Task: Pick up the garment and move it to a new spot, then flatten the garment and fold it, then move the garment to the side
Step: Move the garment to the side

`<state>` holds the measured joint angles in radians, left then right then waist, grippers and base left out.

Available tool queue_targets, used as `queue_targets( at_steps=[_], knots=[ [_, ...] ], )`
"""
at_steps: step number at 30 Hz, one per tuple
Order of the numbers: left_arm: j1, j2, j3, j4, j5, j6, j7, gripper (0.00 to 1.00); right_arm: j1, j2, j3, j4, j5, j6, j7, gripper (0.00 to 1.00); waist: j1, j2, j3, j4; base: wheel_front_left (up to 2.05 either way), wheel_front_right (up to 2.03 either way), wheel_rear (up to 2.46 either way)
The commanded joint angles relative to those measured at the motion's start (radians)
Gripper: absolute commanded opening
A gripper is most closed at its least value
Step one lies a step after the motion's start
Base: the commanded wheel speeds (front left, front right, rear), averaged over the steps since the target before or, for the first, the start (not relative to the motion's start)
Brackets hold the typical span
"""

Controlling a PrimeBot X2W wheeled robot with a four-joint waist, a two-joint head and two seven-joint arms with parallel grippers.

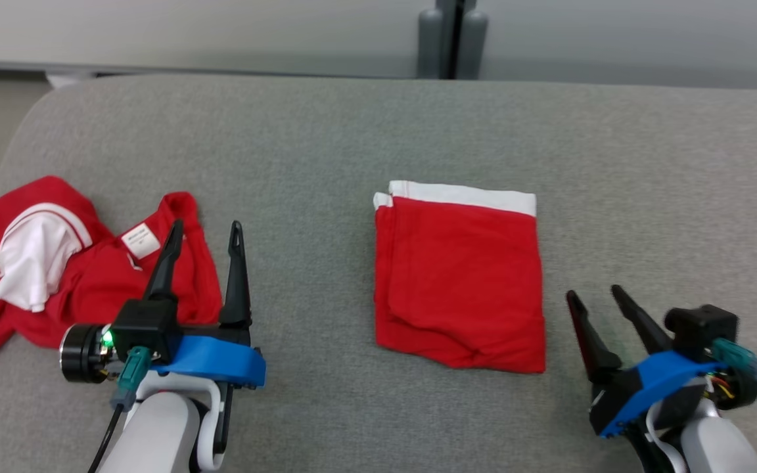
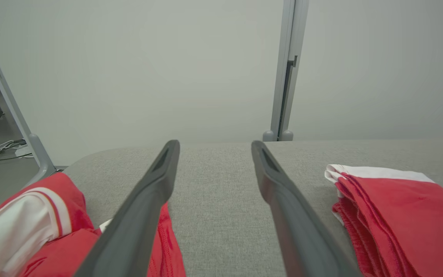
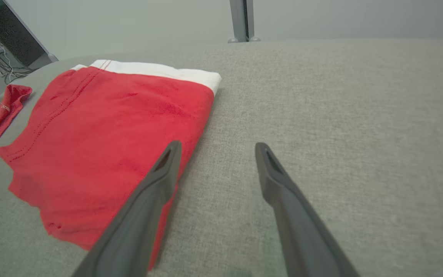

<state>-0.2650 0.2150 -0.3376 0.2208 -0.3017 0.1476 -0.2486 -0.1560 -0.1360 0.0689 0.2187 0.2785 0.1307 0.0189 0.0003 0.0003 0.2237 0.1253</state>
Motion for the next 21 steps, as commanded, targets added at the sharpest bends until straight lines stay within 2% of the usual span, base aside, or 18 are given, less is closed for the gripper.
queue_targets(
  at_steps=[1,8,9,11,16,21],
  knots=[
    [-0.025,-0.004,-0.001,0.002,0.005,-0.004,-0.006,1.0,-0.025,-0.001,0.009,0.022,0.007,0.0,-0.002,1.0,-0.0003,-0.0003,0.041,0.041,0.0,0.0,0.0],
    [-0.054,-0.029,0.003,0.015,0.02,-0.012,-0.017,1.0,-0.141,0.0,0.094,0.234,0.06,0.0,-0.006,1.0,-0.0003,-0.0003,0.063,0.064,0.0,0.0,0.0],
    [-0.054,-0.032,0.004,0.016,0.022,-0.013,-0.017,1.0,-0.151,-0.002,0.1,0.254,0.069,0.0,-0.003,0.8,-0.0003,-0.0003,0.064,0.066,0.0,0.0,0.0],
    [-0.055,-0.036,0.01,0.014,0.025,-0.013,-0.017,1.0,-0.159,-0.011,0.116,0.283,0.08,0.0,0.006,0.0,-0.0003,-0.0003,0.064,0.066,0.0,0.0,0.0],
    [-0.023,-0.035,0.031,-0.002,0.038,-0.009,-0.017,1.0,-0.183,-0.031,0.154,0.289,0.1,0.0,-0.019,0.0,-0.0003,-0.0003,0.056,0.034,0.0,0.0,0.0],
    [0.015,-0.013,0.05,-0.023,0.049,-0.005,-0.017,1.0,-0.2,-0.036,0.203,0.277,0.113,-0.001,-0.036,0.0,-0.0003,-0.0003,0.04,-0.064,0.0,0.0,0.0]
  ],
)
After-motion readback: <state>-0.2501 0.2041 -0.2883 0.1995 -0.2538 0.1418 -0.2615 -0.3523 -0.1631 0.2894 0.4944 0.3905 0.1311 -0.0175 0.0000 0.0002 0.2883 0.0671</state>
